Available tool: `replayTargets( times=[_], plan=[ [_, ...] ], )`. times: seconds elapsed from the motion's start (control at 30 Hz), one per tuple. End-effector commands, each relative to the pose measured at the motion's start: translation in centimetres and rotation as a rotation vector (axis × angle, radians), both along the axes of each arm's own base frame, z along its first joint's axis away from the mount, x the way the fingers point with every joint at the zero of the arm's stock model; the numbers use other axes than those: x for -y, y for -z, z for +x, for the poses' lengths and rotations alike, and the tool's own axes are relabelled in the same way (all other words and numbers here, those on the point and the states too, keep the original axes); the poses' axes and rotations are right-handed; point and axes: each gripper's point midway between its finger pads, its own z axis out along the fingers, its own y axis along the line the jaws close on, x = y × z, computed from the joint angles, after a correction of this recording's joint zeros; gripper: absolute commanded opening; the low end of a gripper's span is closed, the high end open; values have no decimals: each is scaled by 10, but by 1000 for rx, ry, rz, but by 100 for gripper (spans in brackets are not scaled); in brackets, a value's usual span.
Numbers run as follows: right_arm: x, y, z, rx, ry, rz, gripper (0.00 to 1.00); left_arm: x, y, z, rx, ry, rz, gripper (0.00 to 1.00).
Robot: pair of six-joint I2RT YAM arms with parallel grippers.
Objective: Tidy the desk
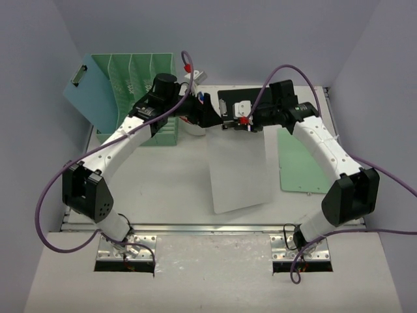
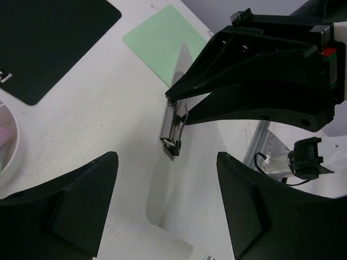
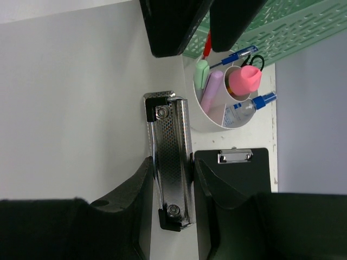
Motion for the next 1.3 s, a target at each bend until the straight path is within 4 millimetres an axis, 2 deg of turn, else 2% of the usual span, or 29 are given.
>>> replayTargets(
  times=[0.0, 0.27, 0.37, 0.43, 0.6, 0.87, 1.03, 1.13, 1.17, 1.23, 1.27],
  plan=[
    [-11, -24, -2, 86, -37, 31, 1, 18, -4, -11, -26, 86, -77, 70],
    [-18, -28, -6, 86, -55, 40, 1, 23, 16, -5, -92, 71, -69, 66],
    [-20, -27, -7, 83, -58, 38, 1, 23, 20, -5, -101, 73, -61, 59],
    [-20, -27, -7, 85, -59, 36, 1, 24, 21, -7, -108, 91, -65, 53],
    [-24, -27, -7, 91, -66, 35, 1, 26, 26, -11, -134, 111, -71, 47],
    [-24, -24, -6, 98, -67, 20, 1, 30, 37, -21, -167, 148, -59, 43],
    [-23, -24, -6, 104, -64, 15, 1, 30, 43, -22, -177, 145, -41, 38],
    [-23, -25, -6, 104, -65, 16, 1, 30, 44, -23, -176, 147, -39, 27],
    [-23, -25, -7, 104, -65, 16, 1, 29, 43, -22, -174, 145, -41, 19],
    [-23, -24, -7, 104, -66, 15, 1, 30, 40, -22, -164, 144, -43, 9],
    [-23, -24, -7, 105, -67, 15, 1, 29, 39, -22, -160, 140, -44, 0]
  ],
)
